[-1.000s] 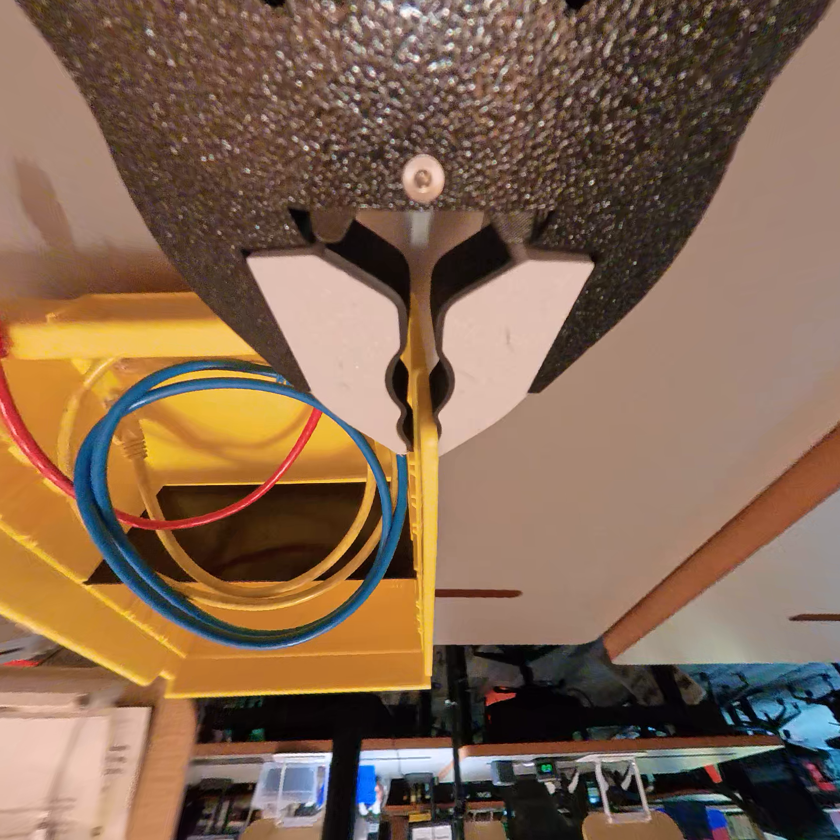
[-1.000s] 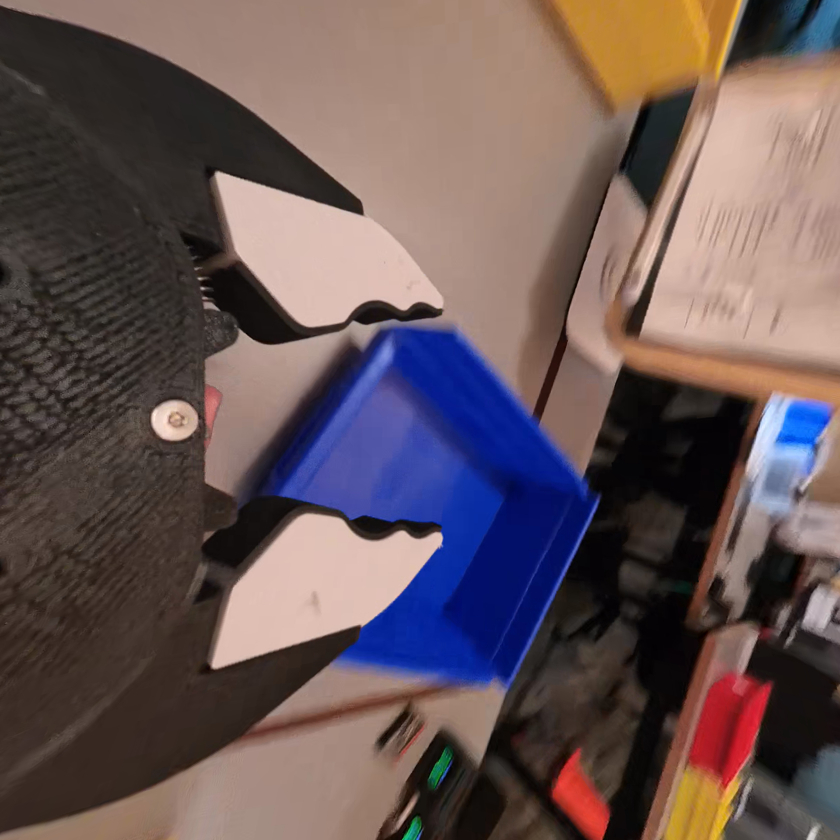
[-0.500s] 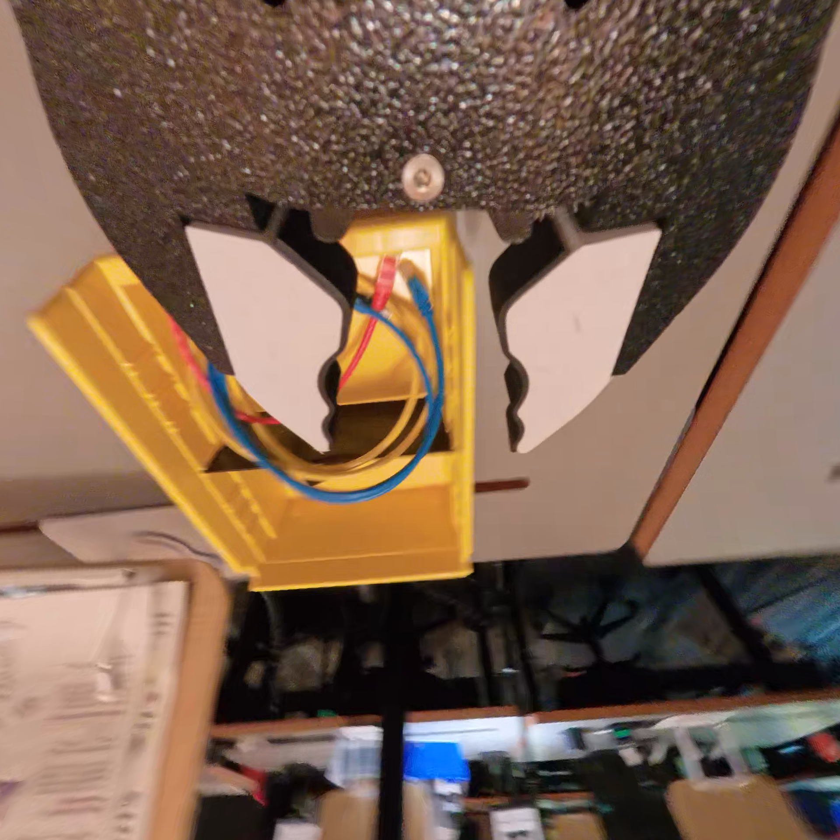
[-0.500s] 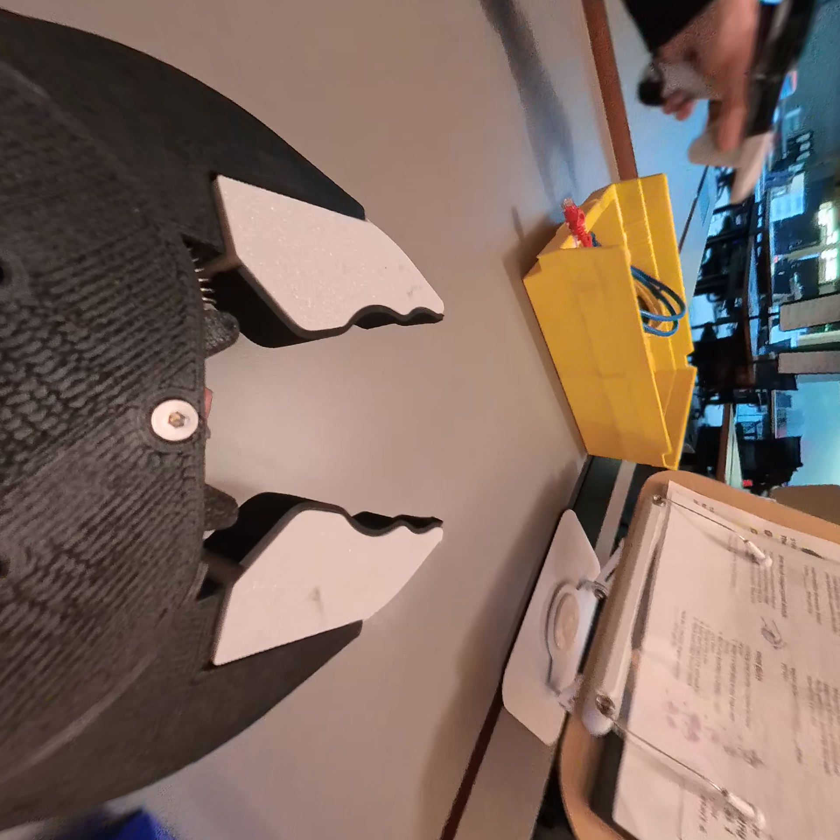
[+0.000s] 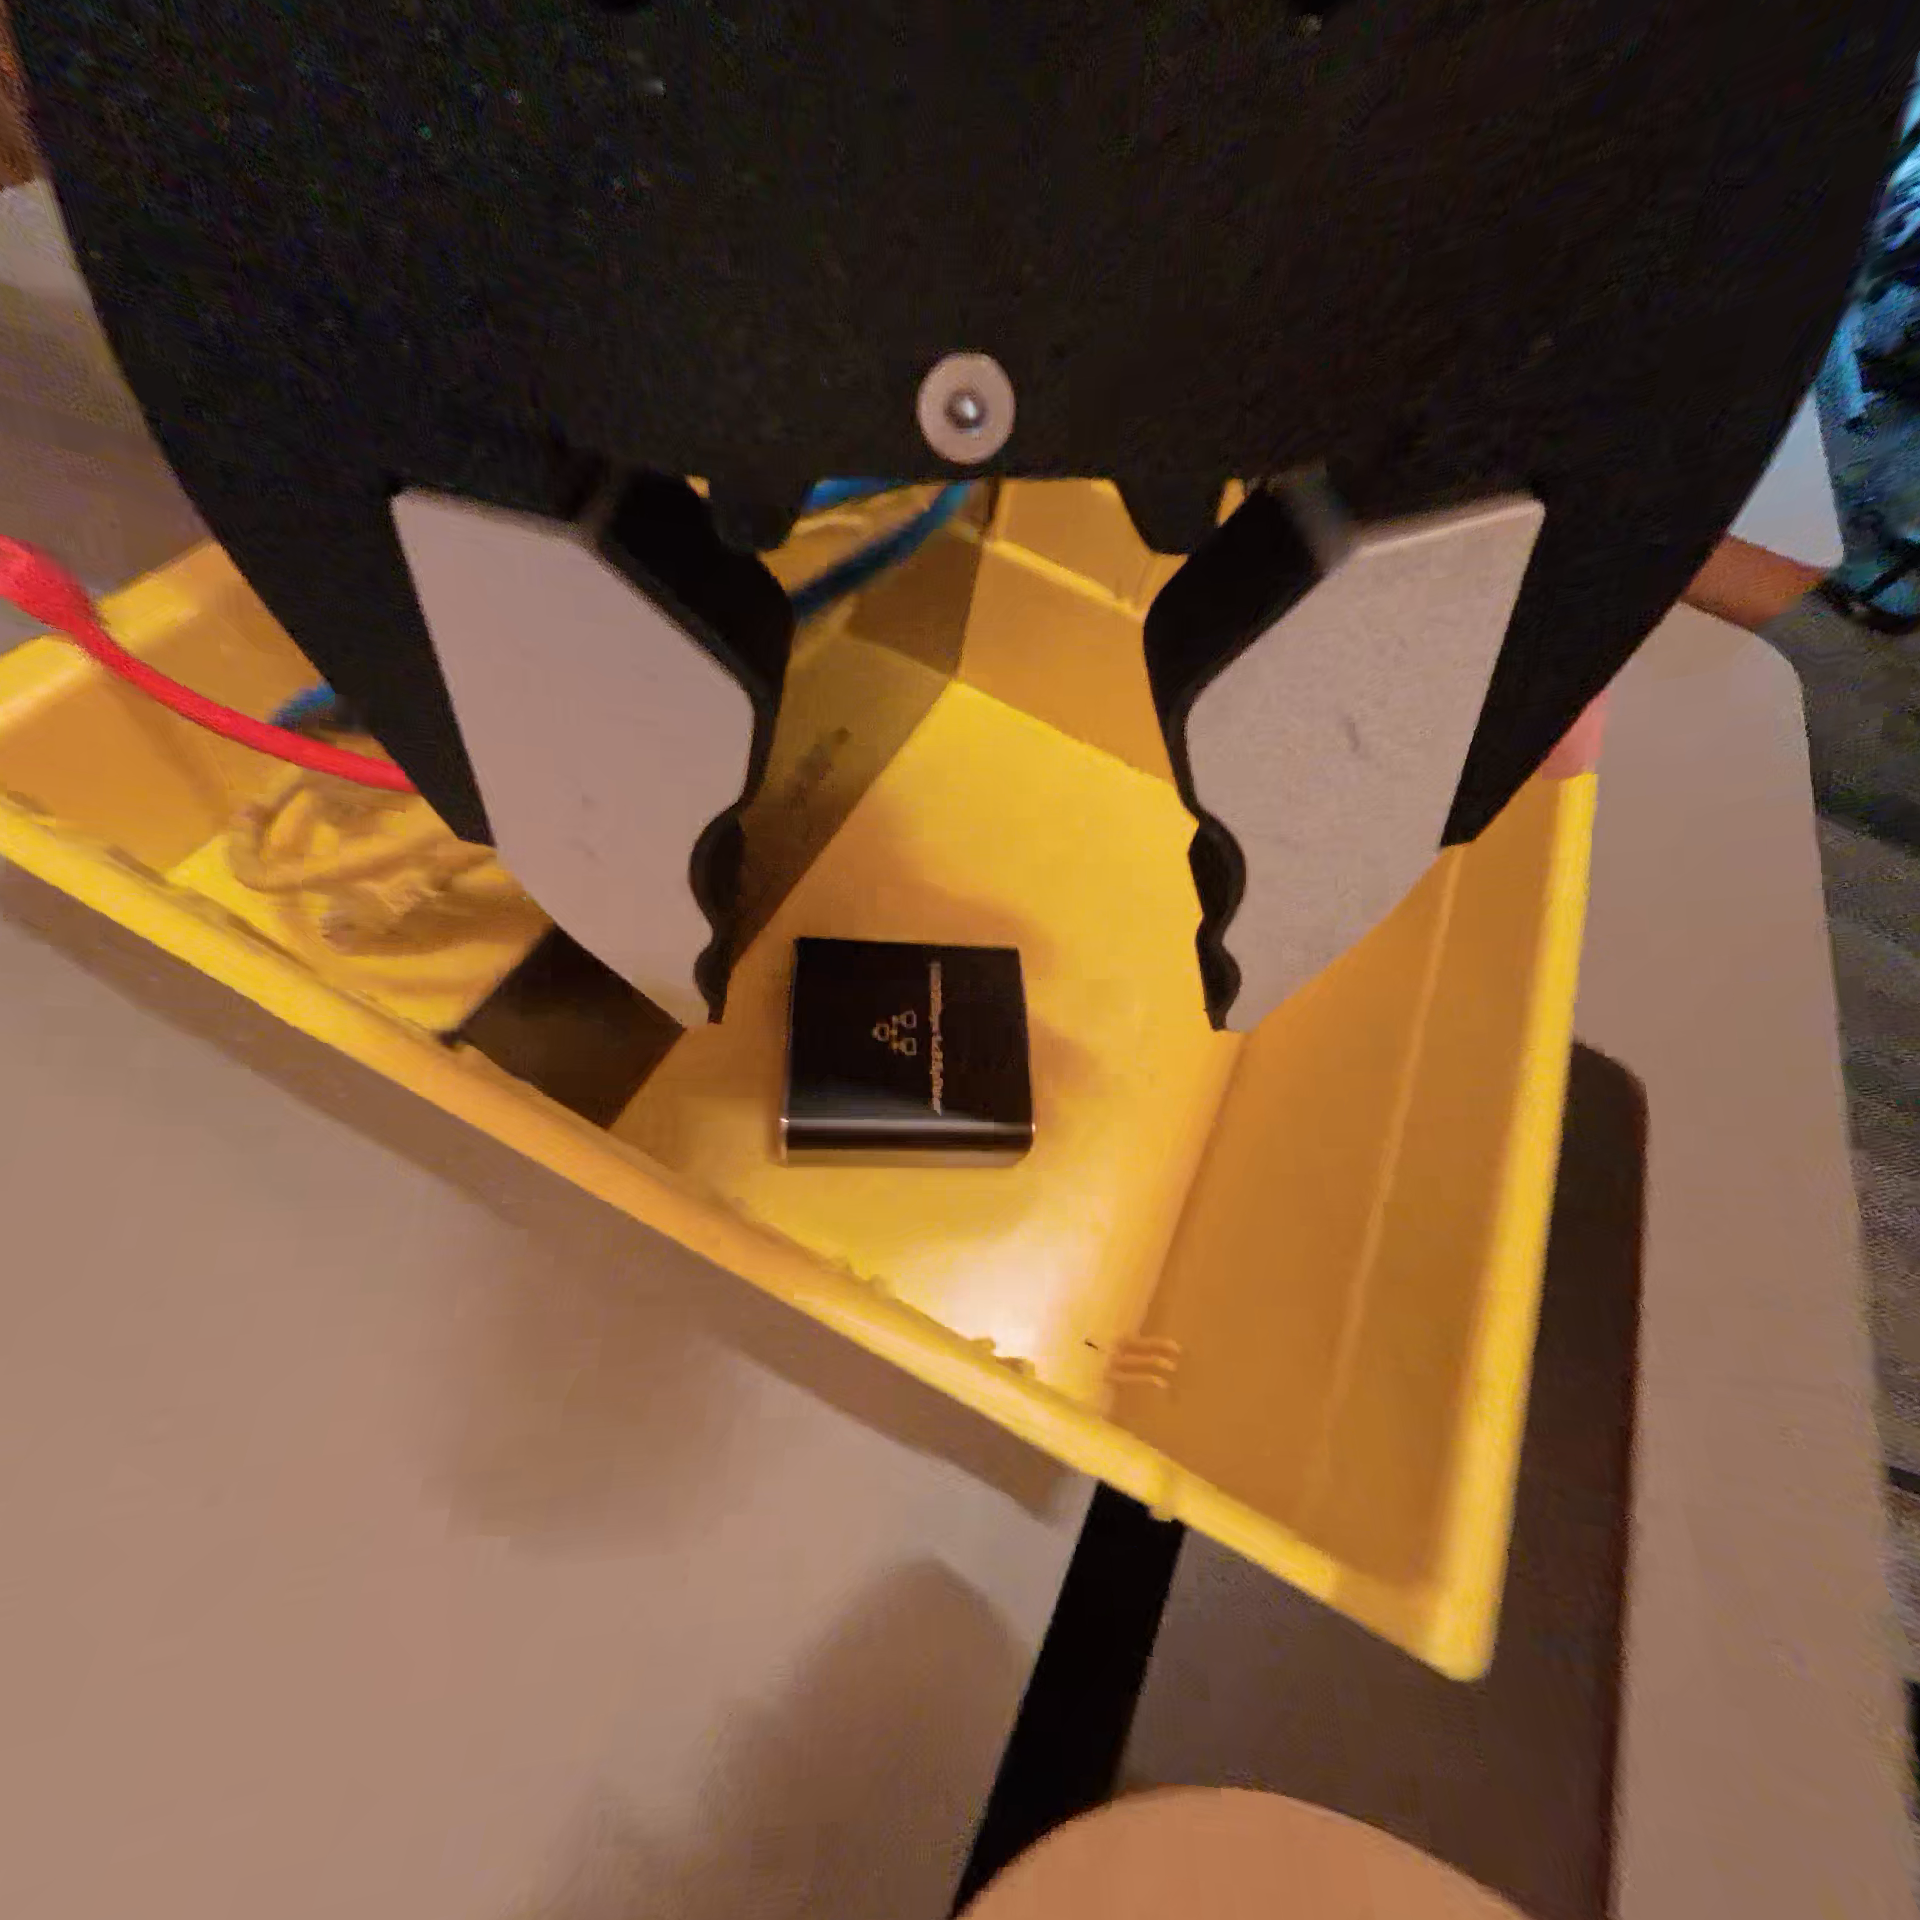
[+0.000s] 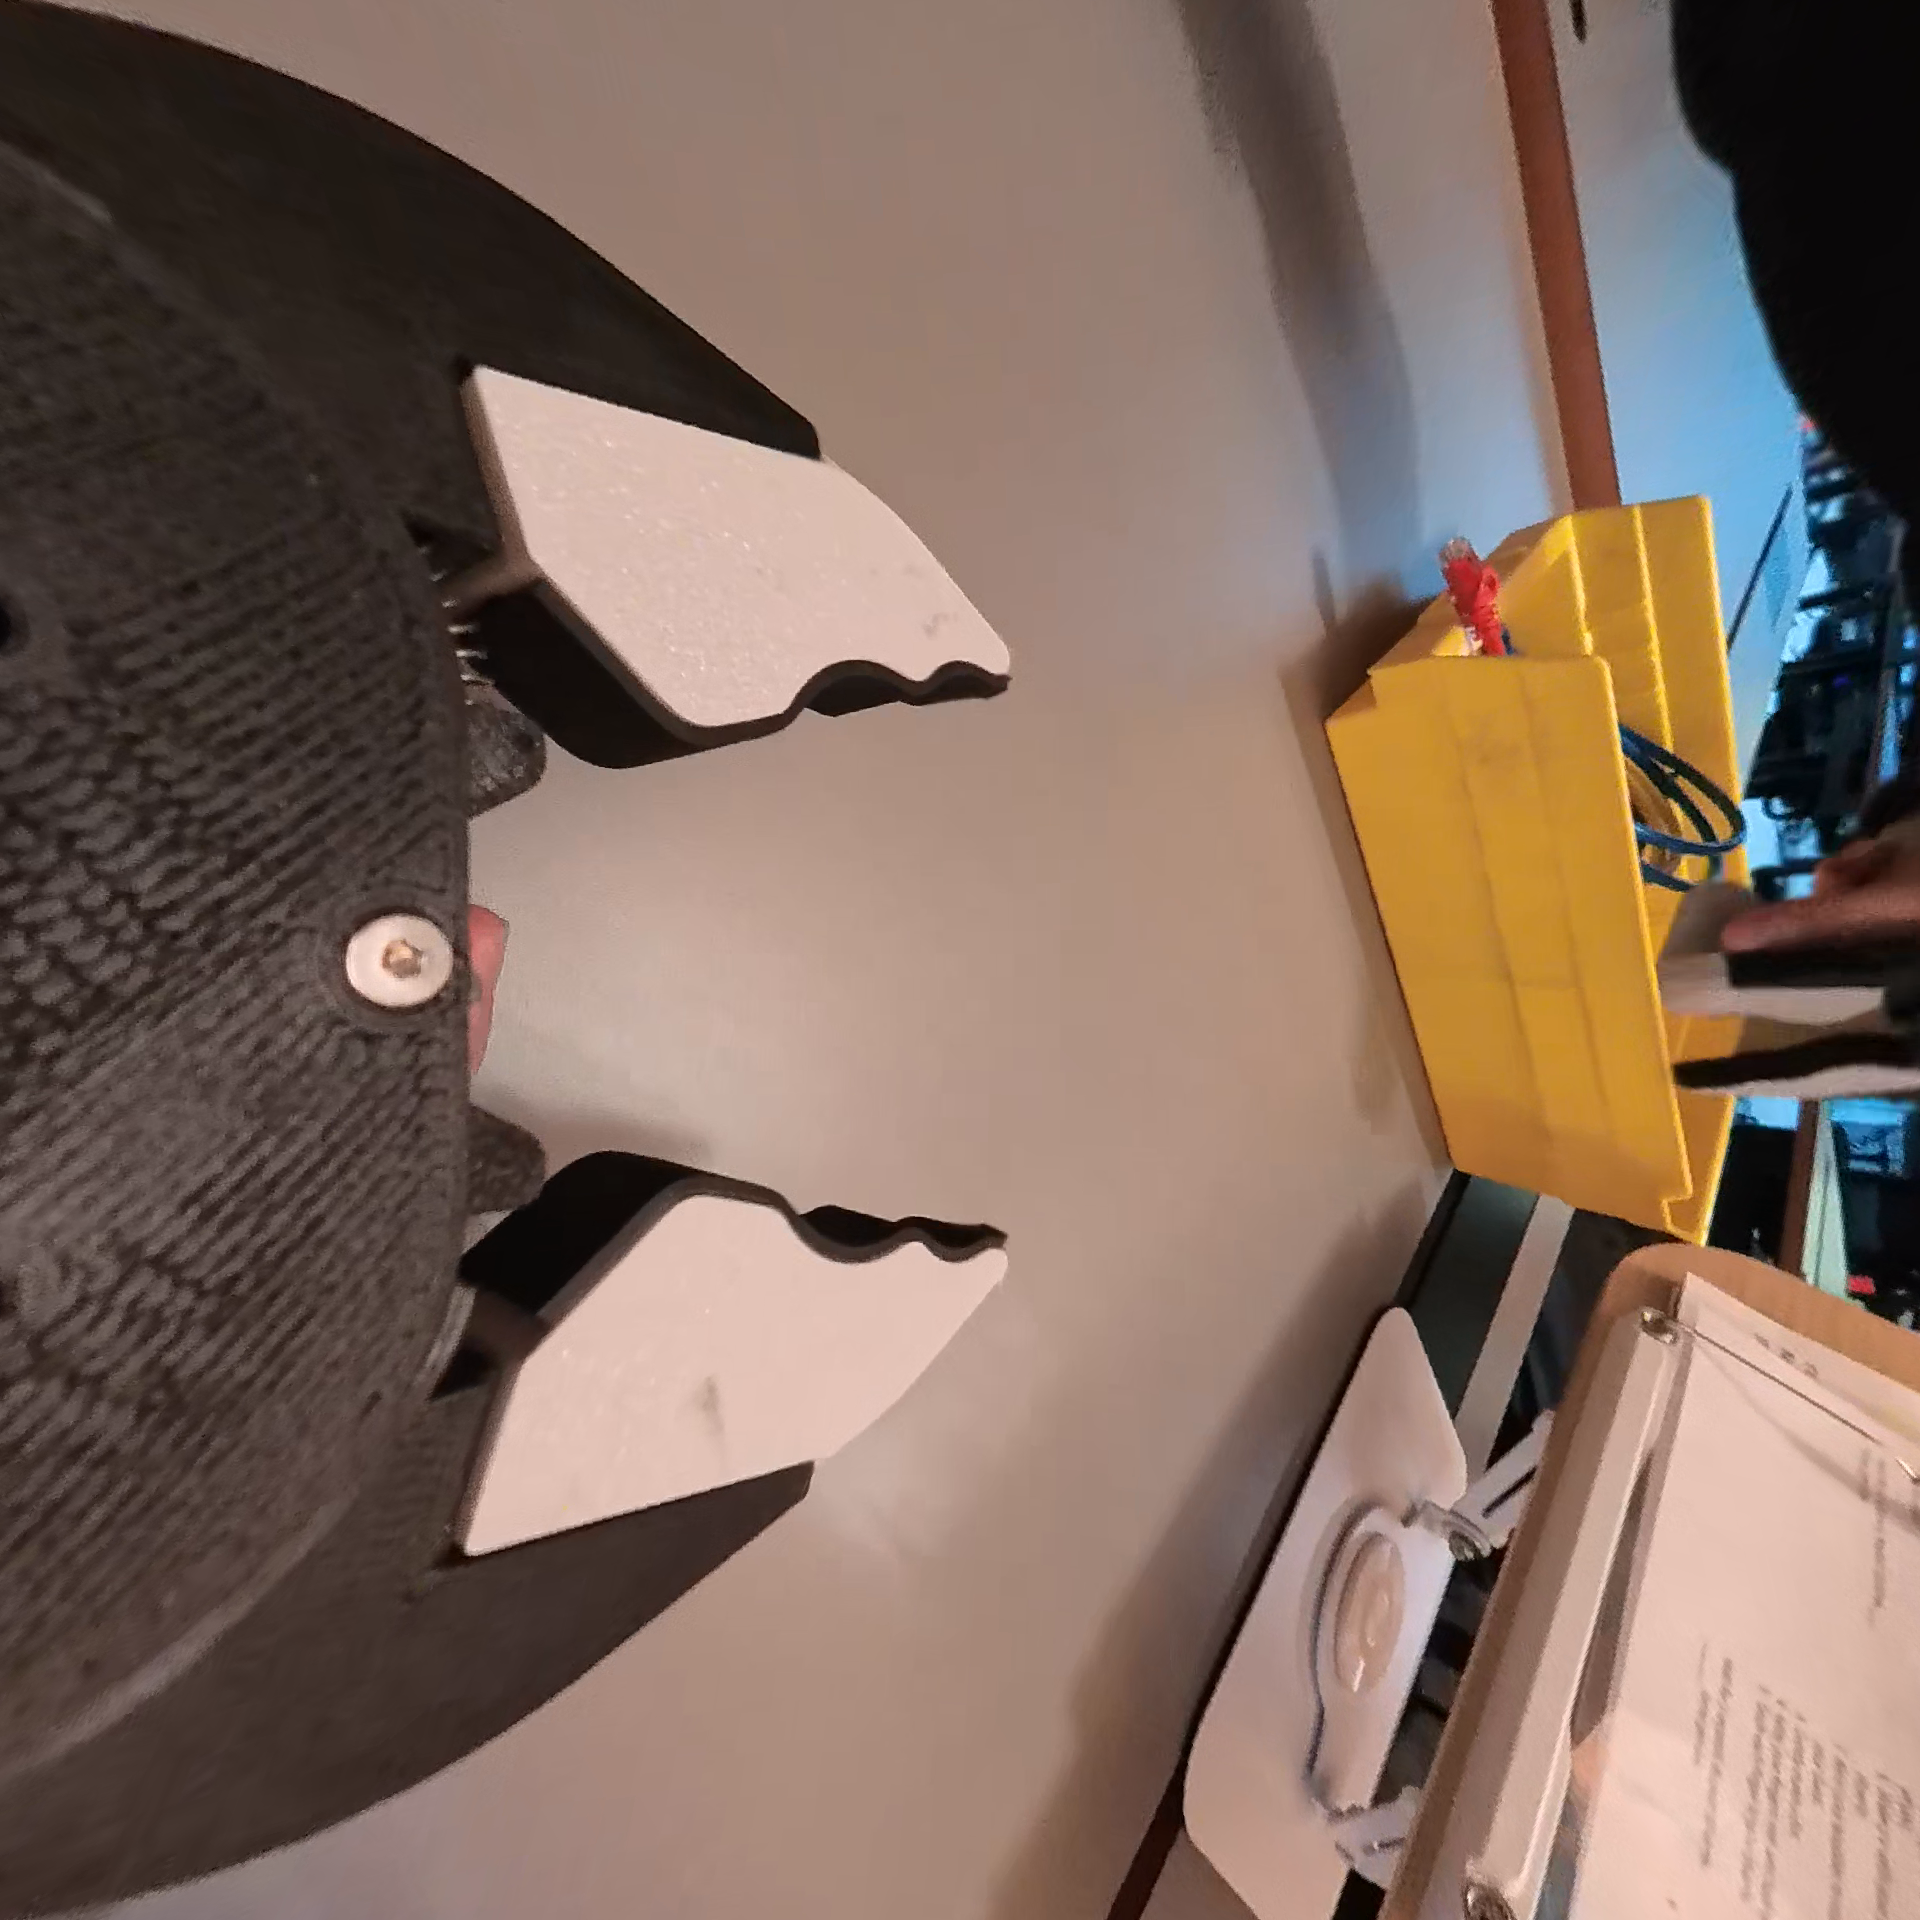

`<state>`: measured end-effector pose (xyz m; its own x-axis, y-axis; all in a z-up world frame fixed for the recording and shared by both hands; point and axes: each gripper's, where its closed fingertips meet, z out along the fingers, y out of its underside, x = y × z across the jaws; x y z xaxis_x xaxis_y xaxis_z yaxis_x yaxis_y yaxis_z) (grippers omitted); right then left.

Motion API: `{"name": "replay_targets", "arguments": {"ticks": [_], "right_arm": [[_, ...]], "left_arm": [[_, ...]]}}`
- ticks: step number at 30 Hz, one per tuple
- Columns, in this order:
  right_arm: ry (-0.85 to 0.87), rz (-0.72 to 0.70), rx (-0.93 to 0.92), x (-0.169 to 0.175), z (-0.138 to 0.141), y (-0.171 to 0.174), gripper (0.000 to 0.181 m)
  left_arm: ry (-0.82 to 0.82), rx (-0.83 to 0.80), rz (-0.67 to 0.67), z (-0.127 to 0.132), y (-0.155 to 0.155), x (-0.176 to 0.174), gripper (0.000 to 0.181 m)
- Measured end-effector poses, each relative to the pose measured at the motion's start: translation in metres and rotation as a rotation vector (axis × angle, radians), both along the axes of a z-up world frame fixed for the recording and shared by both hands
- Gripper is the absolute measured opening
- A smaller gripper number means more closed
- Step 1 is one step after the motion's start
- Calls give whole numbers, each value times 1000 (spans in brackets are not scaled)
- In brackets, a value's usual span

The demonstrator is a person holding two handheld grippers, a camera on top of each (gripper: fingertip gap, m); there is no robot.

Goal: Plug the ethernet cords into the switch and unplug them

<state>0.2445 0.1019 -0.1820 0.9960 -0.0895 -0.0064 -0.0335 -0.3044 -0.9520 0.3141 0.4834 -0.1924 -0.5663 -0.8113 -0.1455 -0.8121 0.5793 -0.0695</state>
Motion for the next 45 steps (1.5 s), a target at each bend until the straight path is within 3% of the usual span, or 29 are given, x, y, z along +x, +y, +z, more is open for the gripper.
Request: {"name": "replay_targets", "arguments": {"ticks": [1,6,12,15,17,21,24,28,32,39,42,45], "right_arm": [[0,16,-13,-2,-2,1,95],[-11,48,-83,-7,-11,5,95],[-31,73,-122,-12,-17,8,96],[-37,59,-127,-10,-18,8,96],[-38,47,-126,-8,-17,8,95],[-33,32,-126,-6,-18,8,95],[-40,24,-113,-5,-16,7,96],[-36,9,-86,-2,-12,5,99],[-9,4,-47,-1,-7,3,102],[196,102,67,-39,25,10,109],[481,229,147,-79,47,17,112],[728,368,244,-114,68,18,100]], "left_arm": [[28,27,-10,-8,5,2,85],[175,2,22,-38,10,-4,88],[237,34,-24,-62,11,-13,92],[233,22,-26,-60,9,-13,68],[182,62,-66,-57,13,-10,67],[6,209,-123,-23,26,0,67],[-271,202,-88,41,13,17,67],[-557,-80,-87,119,-55,5,67],[-694,-371,-194,149,-143,-39,67],[-863,-934,-359,127,-283,-130,67],[-1015,-864,-496,102,-323,-159,67],[-1111,-668,-655,76,-358,-182,67]]}}
